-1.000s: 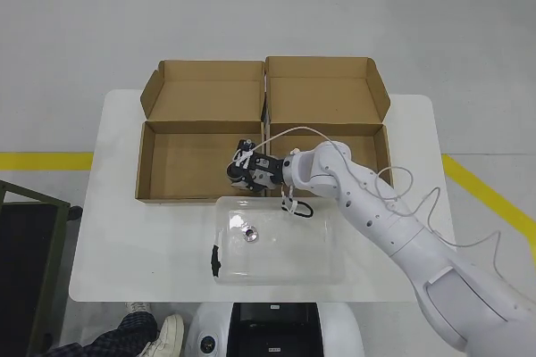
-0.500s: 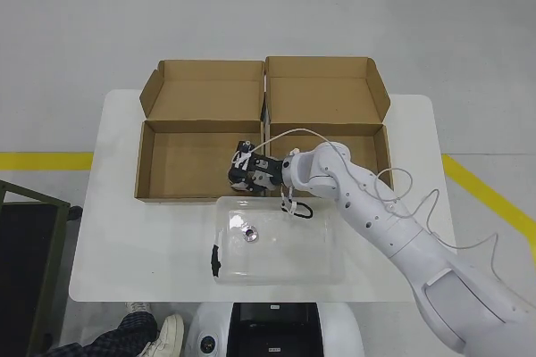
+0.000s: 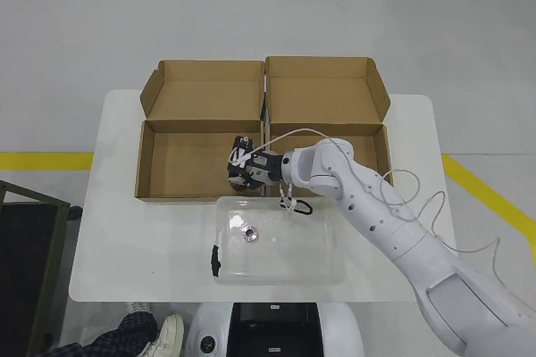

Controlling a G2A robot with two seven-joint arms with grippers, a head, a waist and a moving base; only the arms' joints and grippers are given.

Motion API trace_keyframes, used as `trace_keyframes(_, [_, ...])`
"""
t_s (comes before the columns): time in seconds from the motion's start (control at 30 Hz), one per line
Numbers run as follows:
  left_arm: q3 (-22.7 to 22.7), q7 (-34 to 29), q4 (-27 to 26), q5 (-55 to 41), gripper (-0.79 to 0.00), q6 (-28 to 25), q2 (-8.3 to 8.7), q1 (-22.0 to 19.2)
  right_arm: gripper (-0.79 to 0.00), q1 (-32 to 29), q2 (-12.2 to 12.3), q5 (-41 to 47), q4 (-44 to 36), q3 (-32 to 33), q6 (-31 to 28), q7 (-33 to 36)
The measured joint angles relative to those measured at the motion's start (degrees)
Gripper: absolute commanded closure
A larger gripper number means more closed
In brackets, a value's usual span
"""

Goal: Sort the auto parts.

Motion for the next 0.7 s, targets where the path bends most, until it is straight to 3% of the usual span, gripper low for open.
trace_keyframes(0.33, [0.0, 0.0, 0.0, 0.0, -0.785, 0.0, 0.00, 0.0, -0.379, -5.9, 2.4, -4.0, -15.9, 4.3, -1.7, 3.2])
trace_keyframes(0.7, [0.0, 0.0, 0.0, 0.0, -0.785, 0.0, 0.00, 0.0, -0.388, -18.1, 5.6, -8.9, -32.0, 9.2, -4.2, 8.1])
